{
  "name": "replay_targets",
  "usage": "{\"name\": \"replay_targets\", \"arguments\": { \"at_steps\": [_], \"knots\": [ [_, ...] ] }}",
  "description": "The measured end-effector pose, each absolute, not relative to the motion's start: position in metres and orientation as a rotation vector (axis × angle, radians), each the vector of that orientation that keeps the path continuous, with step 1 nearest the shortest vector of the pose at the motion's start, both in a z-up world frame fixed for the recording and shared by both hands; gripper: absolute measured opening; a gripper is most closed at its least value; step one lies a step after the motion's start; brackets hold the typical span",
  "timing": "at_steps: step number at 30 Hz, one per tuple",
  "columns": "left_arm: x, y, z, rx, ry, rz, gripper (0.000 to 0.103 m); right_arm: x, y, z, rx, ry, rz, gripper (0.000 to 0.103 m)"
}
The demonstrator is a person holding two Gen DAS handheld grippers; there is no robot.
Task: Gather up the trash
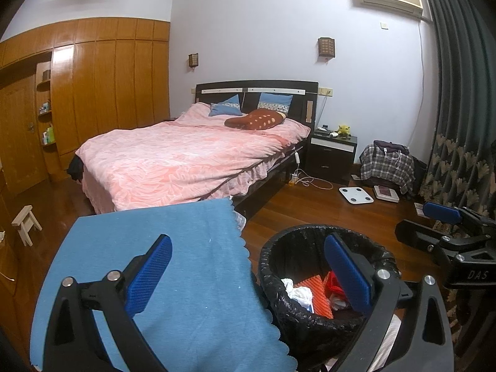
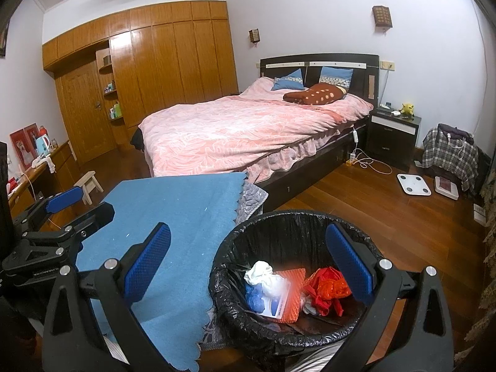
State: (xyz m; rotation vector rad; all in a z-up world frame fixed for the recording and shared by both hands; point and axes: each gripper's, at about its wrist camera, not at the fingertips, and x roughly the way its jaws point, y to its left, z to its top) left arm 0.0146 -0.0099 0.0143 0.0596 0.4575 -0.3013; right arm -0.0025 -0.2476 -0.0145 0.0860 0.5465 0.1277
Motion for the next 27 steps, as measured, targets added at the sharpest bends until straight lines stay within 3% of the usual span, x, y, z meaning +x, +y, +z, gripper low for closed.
{"name": "replay_targets", "arguments": {
  "at_steps": [27],
  "knots": [
    [0.0157, -0.0092, 0.0157, 0.062, 0.458, -0.296, 0.097, -0.0035, -0.2454, -0.0146, 0.085, 0.547, 0.127, 0.097]
  ]
}}
